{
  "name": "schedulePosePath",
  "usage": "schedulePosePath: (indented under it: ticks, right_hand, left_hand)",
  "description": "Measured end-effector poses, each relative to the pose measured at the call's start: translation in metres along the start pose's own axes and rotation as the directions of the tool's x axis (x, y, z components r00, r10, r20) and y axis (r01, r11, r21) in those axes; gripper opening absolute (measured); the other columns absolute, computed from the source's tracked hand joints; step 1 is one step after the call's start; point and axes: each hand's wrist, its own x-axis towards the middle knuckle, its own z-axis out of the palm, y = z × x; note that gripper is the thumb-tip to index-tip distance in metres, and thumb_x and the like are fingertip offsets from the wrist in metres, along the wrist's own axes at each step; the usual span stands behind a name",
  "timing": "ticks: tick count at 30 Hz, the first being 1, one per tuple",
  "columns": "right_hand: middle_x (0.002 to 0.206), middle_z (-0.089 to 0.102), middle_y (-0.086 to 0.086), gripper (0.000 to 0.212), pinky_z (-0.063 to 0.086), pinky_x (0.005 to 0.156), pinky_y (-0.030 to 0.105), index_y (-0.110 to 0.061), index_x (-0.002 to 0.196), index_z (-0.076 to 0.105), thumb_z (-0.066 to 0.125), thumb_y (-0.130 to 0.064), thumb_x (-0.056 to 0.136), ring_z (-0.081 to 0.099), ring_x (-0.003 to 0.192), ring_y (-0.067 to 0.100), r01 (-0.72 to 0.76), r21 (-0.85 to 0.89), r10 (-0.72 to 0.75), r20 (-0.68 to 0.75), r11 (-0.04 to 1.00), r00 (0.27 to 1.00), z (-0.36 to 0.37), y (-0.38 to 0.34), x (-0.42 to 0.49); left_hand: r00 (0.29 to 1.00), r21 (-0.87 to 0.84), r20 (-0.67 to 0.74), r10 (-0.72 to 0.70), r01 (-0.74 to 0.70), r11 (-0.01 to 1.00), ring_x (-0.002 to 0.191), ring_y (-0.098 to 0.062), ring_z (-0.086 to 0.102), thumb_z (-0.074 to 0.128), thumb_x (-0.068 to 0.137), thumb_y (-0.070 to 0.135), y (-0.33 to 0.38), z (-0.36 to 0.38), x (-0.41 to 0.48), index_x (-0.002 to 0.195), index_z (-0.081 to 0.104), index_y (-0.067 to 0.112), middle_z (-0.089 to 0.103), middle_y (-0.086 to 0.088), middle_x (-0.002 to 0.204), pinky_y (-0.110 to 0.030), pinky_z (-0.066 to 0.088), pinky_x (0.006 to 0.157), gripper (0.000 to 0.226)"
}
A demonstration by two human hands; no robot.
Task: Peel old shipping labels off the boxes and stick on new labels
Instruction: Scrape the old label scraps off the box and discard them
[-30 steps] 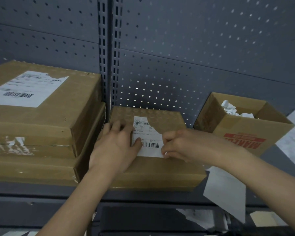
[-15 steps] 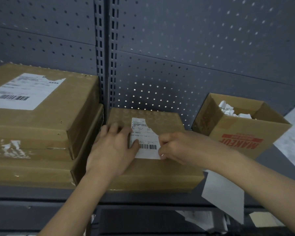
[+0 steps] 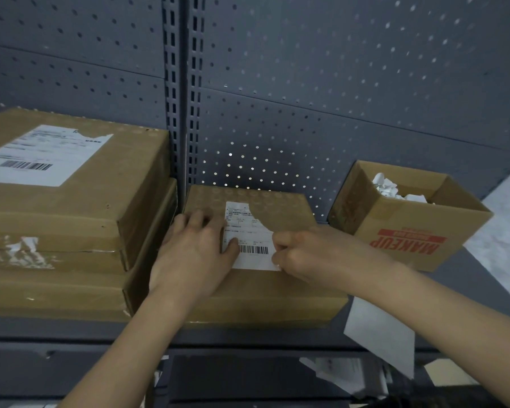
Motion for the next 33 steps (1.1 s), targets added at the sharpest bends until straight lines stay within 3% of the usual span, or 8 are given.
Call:
schedulePosePath:
  ticks: [6, 18, 25, 31, 33]
  right_hand:
    - [0.106, 0.058, -0.007, 0.024, 0.051, 0.074, 0.038, -0.023, 0.109, 0.070, 0.048, -0.030, 0.102, 0.057, 0.088, 0.015, -0.018, 0.257, 0.029, -0.038, 0.966, 0.999, 0.000, 0.013, -0.009]
    - [0.113, 0.053, -0.002, 0.030, 0.042, 0.071, 0.031, -0.021, 0.127, 0.063, 0.044, -0.025, 0.104, 0.055, 0.096, 0.021, -0.021, 0.107, 0.014, 0.066, 0.994, 0.998, -0.004, 0.005, -0.002]
    - [0.107, 0.054, 0.001, 0.027, 0.046, 0.071, 0.035, -0.015, 0.114, 0.067, 0.043, -0.020, 0.103, 0.056, 0.092, 0.022, -0.035, 0.084, 0.032, 0.033, 0.996, 0.999, 0.002, 0.005, 0.002]
    - [0.110, 0.060, -0.008, 0.027, 0.051, 0.079, 0.034, -0.026, 0.112, 0.072, 0.049, -0.033, 0.102, 0.056, 0.096, 0.010, -0.025, 0.263, 0.028, -0.011, 0.965, 1.000, 0.002, 0.020, -0.004]
    - [0.112, 0.060, -0.008, 0.028, 0.050, 0.079, 0.032, -0.025, 0.115, 0.071, 0.047, -0.034, 0.102, 0.054, 0.095, 0.008, -0.019, 0.241, 0.013, 0.026, 0.970, 1.000, 0.000, 0.018, -0.004]
  left_hand:
    - [1.000, -0.012, 0.002, -0.001, 0.001, 1.000, 0.128, -0.023, 0.035, 0.045, 0.095, 0.052, -0.001, -0.001, -0.001, 0.134, 0.052, 0.030, 0.045, 0.005, 0.140, -0.039, 0.040, 0.100, 0.045]
    - [1.000, -0.004, 0.009, -0.008, 0.008, 1.000, 0.127, -0.023, 0.035, 0.045, 0.095, 0.052, 0.000, -0.001, 0.001, 0.134, 0.051, 0.029, 0.044, 0.004, 0.139, -0.040, 0.042, 0.097, 0.046]
    - [1.000, -0.005, 0.001, -0.003, 0.003, 1.000, 0.127, -0.022, 0.035, 0.046, 0.095, 0.052, 0.000, -0.001, 0.000, 0.134, 0.051, 0.029, 0.044, 0.005, 0.140, -0.038, 0.042, 0.096, 0.045]
    - [1.000, -0.007, 0.003, -0.007, 0.007, 1.000, 0.126, -0.021, 0.034, 0.045, 0.094, 0.052, 0.000, -0.002, 0.001, 0.134, 0.051, 0.029, 0.044, 0.005, 0.140, -0.039, 0.044, 0.094, 0.046]
    - [1.000, -0.008, 0.005, -0.009, 0.009, 1.000, 0.127, -0.021, 0.034, 0.045, 0.094, 0.052, 0.000, -0.001, 0.002, 0.134, 0.051, 0.029, 0.043, 0.005, 0.140, -0.039, 0.044, 0.094, 0.046]
